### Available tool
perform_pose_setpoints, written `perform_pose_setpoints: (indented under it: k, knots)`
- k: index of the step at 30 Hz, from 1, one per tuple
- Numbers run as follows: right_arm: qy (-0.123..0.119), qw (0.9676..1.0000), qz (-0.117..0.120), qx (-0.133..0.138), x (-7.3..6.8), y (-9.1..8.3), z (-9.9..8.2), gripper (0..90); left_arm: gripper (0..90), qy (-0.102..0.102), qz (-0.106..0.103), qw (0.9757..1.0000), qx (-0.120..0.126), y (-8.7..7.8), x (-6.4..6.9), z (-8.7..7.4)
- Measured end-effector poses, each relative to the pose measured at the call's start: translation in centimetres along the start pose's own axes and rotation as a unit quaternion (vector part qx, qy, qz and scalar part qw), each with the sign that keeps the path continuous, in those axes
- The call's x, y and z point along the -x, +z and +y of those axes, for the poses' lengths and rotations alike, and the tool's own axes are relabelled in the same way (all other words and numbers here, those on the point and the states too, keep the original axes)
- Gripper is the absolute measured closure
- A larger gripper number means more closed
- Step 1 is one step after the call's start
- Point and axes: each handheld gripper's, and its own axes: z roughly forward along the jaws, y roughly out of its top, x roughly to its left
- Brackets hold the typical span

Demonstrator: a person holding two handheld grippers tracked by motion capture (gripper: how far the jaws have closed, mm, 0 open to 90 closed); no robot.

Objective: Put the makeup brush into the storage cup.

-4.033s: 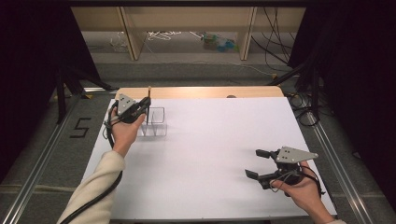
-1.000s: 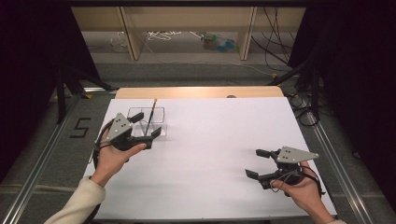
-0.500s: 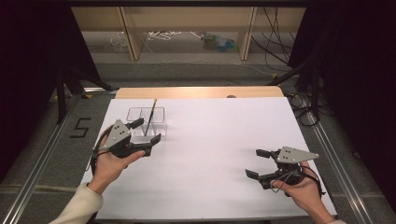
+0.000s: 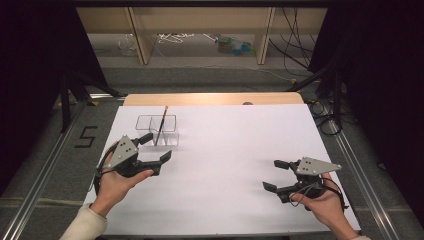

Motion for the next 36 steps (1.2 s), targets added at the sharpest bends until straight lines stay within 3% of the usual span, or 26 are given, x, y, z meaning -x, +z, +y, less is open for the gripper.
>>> perform_pose_setpoints:
  k: [36]
  knots:
    - [-0.001, 1.0, -0.002, -0.008, -0.1, -0.1, 0.1, 15.9, 15.8, 0.002, -0.012, 0.9999, 0.006, -2.6, 1.2, -1.0]
